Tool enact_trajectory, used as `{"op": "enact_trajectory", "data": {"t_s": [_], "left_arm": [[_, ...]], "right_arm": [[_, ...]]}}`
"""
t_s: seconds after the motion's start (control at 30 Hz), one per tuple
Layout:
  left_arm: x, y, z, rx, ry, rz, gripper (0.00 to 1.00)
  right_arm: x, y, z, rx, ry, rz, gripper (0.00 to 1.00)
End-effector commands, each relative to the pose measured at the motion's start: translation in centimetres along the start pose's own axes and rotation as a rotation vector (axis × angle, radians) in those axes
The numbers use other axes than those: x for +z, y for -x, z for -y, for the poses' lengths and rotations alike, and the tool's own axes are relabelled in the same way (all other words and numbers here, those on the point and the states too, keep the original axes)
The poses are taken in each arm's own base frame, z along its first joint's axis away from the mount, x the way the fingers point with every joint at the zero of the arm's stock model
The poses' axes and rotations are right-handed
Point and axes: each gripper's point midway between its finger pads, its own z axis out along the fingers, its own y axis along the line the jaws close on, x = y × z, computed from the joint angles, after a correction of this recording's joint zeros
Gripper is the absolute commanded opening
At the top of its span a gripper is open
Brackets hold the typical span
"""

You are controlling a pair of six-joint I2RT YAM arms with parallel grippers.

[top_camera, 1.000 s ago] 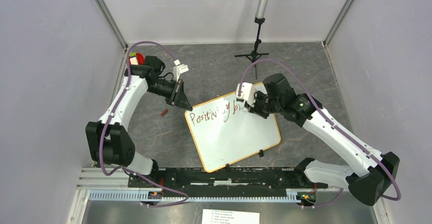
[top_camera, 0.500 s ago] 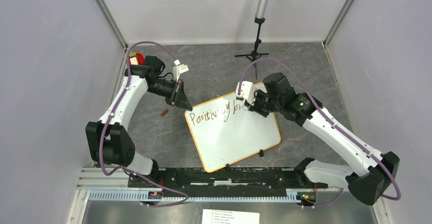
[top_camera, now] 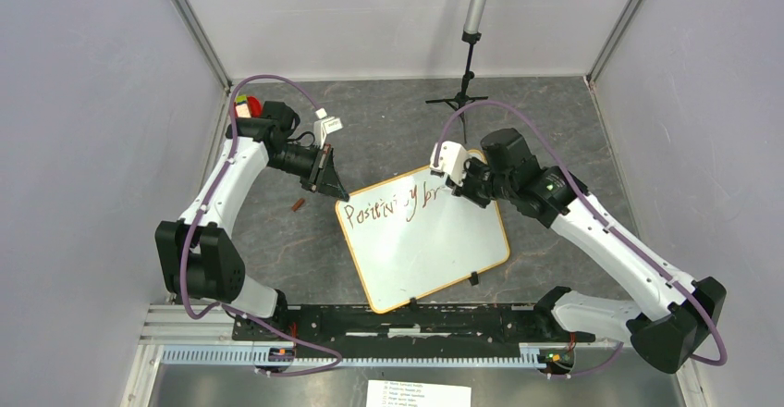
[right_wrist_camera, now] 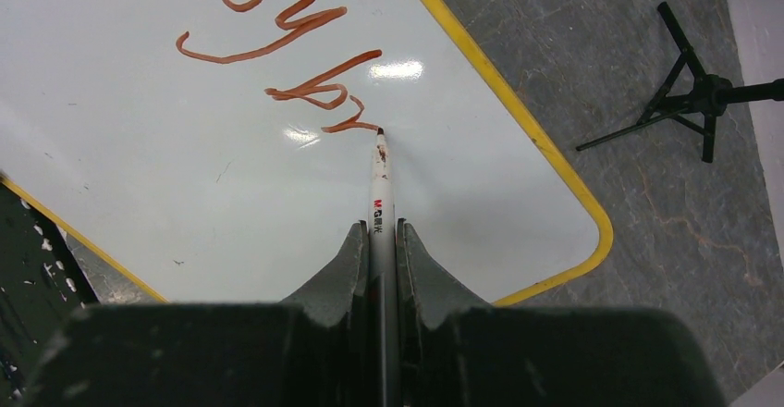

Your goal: Write a sentence on the whiteboard

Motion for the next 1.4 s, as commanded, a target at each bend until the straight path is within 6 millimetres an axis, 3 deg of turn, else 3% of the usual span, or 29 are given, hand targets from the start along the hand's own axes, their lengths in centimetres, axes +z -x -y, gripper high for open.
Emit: {"op": "enact_trajectory", "data": {"t_s": [0.0, 0.17, 0.93, 1.2, 1.37], "left_arm": [[-0.1, 0.3, 0.1, -0.009, 0.016, 0.005, 0.02], [-0.1, 0.3, 0.2, -0.006, 0.013, 0.006, 0.02], [-0.1, 0.2, 0.2, -0.003, 0.015, 0.003, 0.02], [0.0, 0.2, 0.1, -0.007, 0.014, 0.0, 0.02], [0.0, 0.2, 0.1, -0.009, 0.012, 0.0, 0.02]], "right_arm": [[-1.5, 2.4, 0.6, -0.016, -0.011, 0.087, 0.0], [-2.0, 2.5, 0.0, -0.003, 0.006, 0.1, 0.0], [-0.1, 0.4, 0.2, 0.002, -0.003, 0.022, 0.0], [-0.6, -0.5, 0.9, -0.017, -0.039, -0.023, 0.0], [-0.8, 0.1, 1.8, -0.019, -0.072, -0.02, 0.0]]}}
